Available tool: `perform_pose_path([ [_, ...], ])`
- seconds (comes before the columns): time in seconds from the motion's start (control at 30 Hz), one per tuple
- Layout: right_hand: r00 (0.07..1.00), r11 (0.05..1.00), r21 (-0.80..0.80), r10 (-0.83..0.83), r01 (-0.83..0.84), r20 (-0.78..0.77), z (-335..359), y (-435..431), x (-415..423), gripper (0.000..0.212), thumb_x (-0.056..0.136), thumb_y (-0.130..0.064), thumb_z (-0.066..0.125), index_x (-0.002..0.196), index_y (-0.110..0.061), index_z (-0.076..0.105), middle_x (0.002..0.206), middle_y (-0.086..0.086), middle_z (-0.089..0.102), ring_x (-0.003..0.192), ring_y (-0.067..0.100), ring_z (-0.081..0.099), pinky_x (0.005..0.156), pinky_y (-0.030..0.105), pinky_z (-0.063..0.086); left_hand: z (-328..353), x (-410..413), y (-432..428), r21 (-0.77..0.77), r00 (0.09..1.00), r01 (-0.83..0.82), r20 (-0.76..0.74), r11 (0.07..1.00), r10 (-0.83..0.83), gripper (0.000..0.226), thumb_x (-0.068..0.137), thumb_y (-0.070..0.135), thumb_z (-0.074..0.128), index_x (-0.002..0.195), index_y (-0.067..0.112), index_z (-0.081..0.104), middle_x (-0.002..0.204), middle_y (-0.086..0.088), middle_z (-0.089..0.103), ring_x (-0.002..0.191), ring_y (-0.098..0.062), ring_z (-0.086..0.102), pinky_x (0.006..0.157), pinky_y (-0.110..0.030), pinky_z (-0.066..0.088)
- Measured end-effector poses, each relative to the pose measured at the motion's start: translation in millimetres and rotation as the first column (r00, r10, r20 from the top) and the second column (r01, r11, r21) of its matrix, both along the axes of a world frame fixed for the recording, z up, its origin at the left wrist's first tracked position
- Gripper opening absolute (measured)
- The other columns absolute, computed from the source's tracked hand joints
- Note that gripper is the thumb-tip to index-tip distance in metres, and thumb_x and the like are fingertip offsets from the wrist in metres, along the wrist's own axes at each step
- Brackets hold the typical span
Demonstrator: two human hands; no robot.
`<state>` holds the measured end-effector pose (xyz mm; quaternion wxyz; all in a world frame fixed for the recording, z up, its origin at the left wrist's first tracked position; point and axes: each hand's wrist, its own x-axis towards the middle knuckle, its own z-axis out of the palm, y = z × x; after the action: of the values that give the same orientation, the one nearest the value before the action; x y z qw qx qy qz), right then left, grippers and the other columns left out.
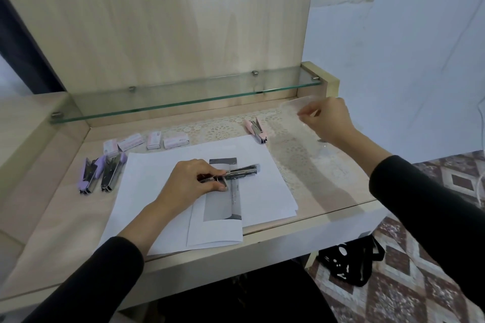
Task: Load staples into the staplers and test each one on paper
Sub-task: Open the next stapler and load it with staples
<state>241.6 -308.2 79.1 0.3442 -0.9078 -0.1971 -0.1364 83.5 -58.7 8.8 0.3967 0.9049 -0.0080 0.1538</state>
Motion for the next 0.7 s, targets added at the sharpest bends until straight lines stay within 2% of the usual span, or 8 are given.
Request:
perform_pose_path([
  [0.1, 0.988, 0.988, -0.023, 0.15, -0.15, 0.029, -1, 28, -14, 0.011, 0.082, -0.016, 0.063, 0.088, -0.017, 0.073, 0.08, -0.007, 0.065, 0.066, -0.002, 0.049, 0.067, 0.018, 0.038, 13, 1, 1, -0.038, 0.994, 0.027, -0.105, 0.999, -0.031, 0.029, 0.061, 0.02, 0.082, 0.082, 0.036, 0.071, 0.081, 0.001, 0.064, 0.075, -0.012, 0.056, 0.067, -0.018, 0.045],
  [0.23, 0.96, 0.956, -0.087, 0.279, -0.28, -0.027, -12, 65, -33, 0.017, 0.083, -0.016, 0.062, 0.098, -0.016, 0.071, 0.086, -0.001, 0.069, 0.064, 0.002, 0.048, 0.07, 0.019, 0.037, 25, 1, 7, -0.033, 0.97, 0.06, -0.233, 0.998, -0.066, 0.023, 0.069, 0.026, 0.077, 0.088, 0.037, 0.071, 0.085, 0.001, 0.065, 0.08, -0.015, 0.058, 0.072, -0.024, 0.045],
  [0.33, 0.938, 0.933, -0.098, 0.342, -0.345, -0.053, -23, 88, -37, 0.019, 0.083, -0.015, 0.061, 0.1, -0.015, 0.07, 0.094, 0.002, 0.071, 0.072, 0.005, 0.048, 0.083, 0.02, 0.041, 30, 1, 11, -0.046, 0.966, 0.036, -0.255, 0.998, -0.047, 0.016, 0.075, 0.027, 0.073, 0.089, 0.035, 0.072, 0.086, 0.009, 0.069, 0.08, -0.008, 0.061, 0.07, -0.019, 0.046],
  [0.4, 0.924, 0.921, -0.086, 0.372, -0.379, -0.087, -29, 101, -38, 0.018, 0.083, -0.014, 0.062, 0.1, -0.016, 0.07, 0.091, 0.001, 0.071, 0.074, 0.008, 0.05, 0.1, 0.03, 0.038, 34, 4, 22, -0.009, 0.977, -0.038, -0.211, 0.999, 0.035, 0.012, 0.08, 0.024, 0.068, 0.086, 0.034, 0.072, 0.087, 0.015, 0.068, 0.08, -0.005, 0.061, 0.073, -0.016, 0.048],
  [0.47, 0.911, 0.909, -0.084, 0.399, -0.408, -0.103, -34, 110, -37, 0.017, 0.083, -0.014, 0.062, 0.098, -0.015, 0.071, 0.081, -0.002, 0.068, 0.08, 0.016, 0.055, 0.109, 0.04, 0.03, 39, 12, 37, 0.068, 0.979, -0.128, -0.15, 0.989, 0.137, 0.018, 0.086, 0.015, 0.06, 0.091, 0.026, 0.073, 0.094, 0.013, 0.067, 0.088, -0.008, 0.061, 0.081, -0.019, 0.046],
  [0.57, 0.891, 0.888, -0.095, 0.438, -0.449, -0.119, -38, 119, -32, 0.014, 0.083, -0.016, 0.063, 0.095, -0.016, 0.07, 0.075, -0.009, 0.061, 0.064, -0.001, 0.048, 0.114, 0.038, 0.019, 46, 28, 60, 0.234, 0.964, -0.206, -0.118, 0.95, 0.238, 0.027, 0.089, 0.005, 0.049, 0.107, 0.013, 0.068, 0.116, -0.002, 0.064, 0.108, -0.016, 0.054, 0.093, -0.02, 0.035],
  [0.63, 0.882, 0.876, -0.123, 0.448, -0.466, -0.147, -40, 124, -29, 0.013, 0.084, -0.019, 0.063, 0.095, -0.019, 0.07, 0.075, -0.012, 0.06, 0.059, -0.004, 0.045, 0.115, 0.039, 0.015, 45, 39, 74, 0.359, 0.952, -0.214, -0.13, 0.908, 0.276, 0.029, 0.091, 0.014, 0.051, 0.117, 0.013, 0.062, 0.126, -0.005, 0.059, 0.119, -0.022, 0.047, 0.1, -0.027, 0.032],
  [0.7, 0.876, 0.865, -0.152, 0.458, -0.478, -0.149, -41, 128, -26, 0.012, 0.083, -0.02, 0.063, 0.093, -0.021, 0.07, 0.075, -0.014, 0.06, 0.057, -0.005, 0.045, 0.116, 0.042, 0.008, 41, 50, 84, 0.493, 0.938, -0.18, -0.176, 0.851, 0.3, 0.038, 0.089, 0.023, 0.055, 0.126, 0.013, 0.054, 0.13, -0.008, 0.055, 0.122, -0.026, 0.043, 0.102, -0.032, 0.032],
])
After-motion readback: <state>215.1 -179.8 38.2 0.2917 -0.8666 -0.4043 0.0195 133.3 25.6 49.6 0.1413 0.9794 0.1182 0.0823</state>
